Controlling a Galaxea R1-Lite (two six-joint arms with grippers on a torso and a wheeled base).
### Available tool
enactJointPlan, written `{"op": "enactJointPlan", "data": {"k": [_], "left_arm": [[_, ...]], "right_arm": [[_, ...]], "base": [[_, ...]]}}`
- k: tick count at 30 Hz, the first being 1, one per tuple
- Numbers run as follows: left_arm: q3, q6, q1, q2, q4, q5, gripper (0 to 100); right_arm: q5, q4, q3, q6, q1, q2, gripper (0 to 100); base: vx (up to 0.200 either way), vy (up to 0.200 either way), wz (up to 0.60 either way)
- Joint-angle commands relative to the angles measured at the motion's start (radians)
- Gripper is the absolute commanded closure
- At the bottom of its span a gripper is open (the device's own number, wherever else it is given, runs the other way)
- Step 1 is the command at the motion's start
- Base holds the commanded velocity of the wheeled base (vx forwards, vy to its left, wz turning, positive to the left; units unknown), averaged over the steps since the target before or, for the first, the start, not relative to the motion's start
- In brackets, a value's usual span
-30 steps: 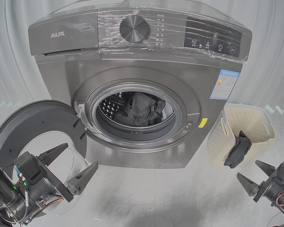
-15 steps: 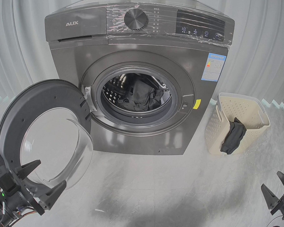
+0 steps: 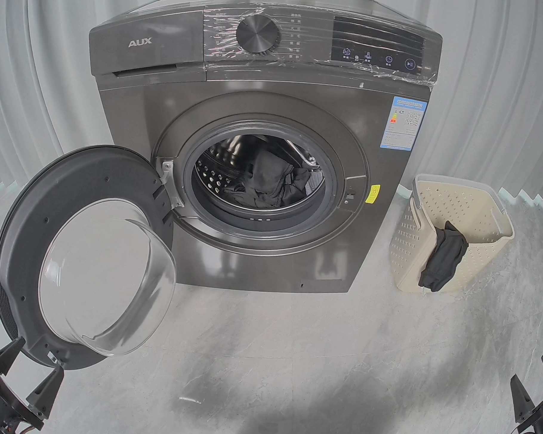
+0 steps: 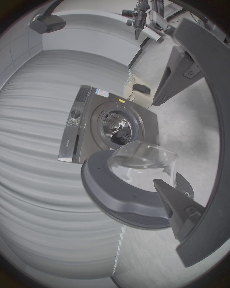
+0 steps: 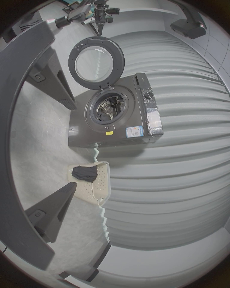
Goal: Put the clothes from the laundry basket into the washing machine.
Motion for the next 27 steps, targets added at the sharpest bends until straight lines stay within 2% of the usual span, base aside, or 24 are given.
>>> {"op": "enactJointPlan", "data": {"k": [1,3,4,6,10,12,13,14,15,16,17,18,19,20,22,24,25,27], "left_arm": [[0.017,-0.006,0.114,-0.129,0.031,-0.018,0],[0.017,-0.005,0.128,-0.133,0.034,-0.019,0],[0.017,0.000,0.163,-0.138,0.038,-0.035,0],[0.017,-0.001,0.193,-0.147,0.046,-0.056,0],[0.017,0.006,0.298,-0.275,0.155,-0.157,0],[0.010,0.022,0.371,-0.364,0.268,-0.248,0],[0.005,0.017,0.378,-0.379,0.294,-0.279,0],[0.003,0.017,0.381,-0.379,0.304,-0.288,0],[0.003,0.014,0.380,-0.379,0.302,-0.285,0],[0.003,0.015,0.377,-0.379,0.294,-0.249,0],[0.003,0.015,0.377,-0.379,0.294,-0.249,0],[0.003,0.035,0.378,-0.379,0.294,-0.222,0],[0.003,0.054,0.378,-0.379,0.294,-0.222,0],[0.003,0.054,0.378,-0.379,0.294,-0.222,0],[0.003,0.080,0.378,-0.379,0.296,-0.202,0],[0.002,0.081,0.377,-0.379,0.301,-0.177,0],[-0.003,0.086,0.374,-0.376,0.313,-0.187,0],[0.011,0.101,0.369,-0.362,0.327,-0.173,0]], "right_arm": [[-0.012,0.025,0.016,-0.041,-0.115,-0.086,0],[-0.003,0.032,0.018,-0.059,-0.137,-0.091,0],[0.045,0.080,0.016,-0.088,-0.133,-0.117,0],[0.061,0.126,0.018,-0.082,-0.120,-0.149,0],[0.063,0.149,0.015,-0.058,-0.113,-0.149,0],[0.055,0.147,0.016,-0.058,-0.113,-0.149,0],[0.054,0.144,0.016,-0.056,-0.113,-0.149,0],[0.054,0.144,0.016,-0.056,-0.115,-0.149,0],[0.054,0.144,0.016,-0.056,-0.115,-0.149,0],[0.054,0.144,0.016,-0.055,-0.113,-0.149,0],[0.054,0.144,0.016,-0.055,-0.113,-0.149,0],[0.054,0.146,0.016,-0.059,-0.113,-0.149,0],[0.054,0.144,0.016,-0.059,-0.115,-0.149,0],[0.054,0.144,0.016,-0.059,-0.115,-0.149,0],[0.054,0.144,0.016,-0.059,-0.113,-0.149,0],[0.054,0.144,0.016,-0.059,-0.113,-0.149,0],[0.054,0.146,0.016,-0.059,-0.113,-0.149,0],[0.054,0.146,0.016,-0.059,-0.113,-0.149,0]], "base": [[0.000,-0.200,0.00],[0.000,-0.200,0.00],[0.000,-0.200,0.00],[0.000,-0.200,0.00],[0.000,-0.200,0.00],[0.000,-0.200,0.00],[0.000,-0.200,0.00],[0.000,-0.200,0.00],[0.000,-0.200,0.00],[0.000,-0.200,0.00],[0.000,-0.200,0.00],[0.000,-0.200,0.00],[0.000,-0.200,0.00],[0.000,-0.200,0.00],[0.000,-0.200,0.00],[0.000,-0.200,0.00],[0.000,-0.200,0.00],[0.000,-0.200,0.00]]}}
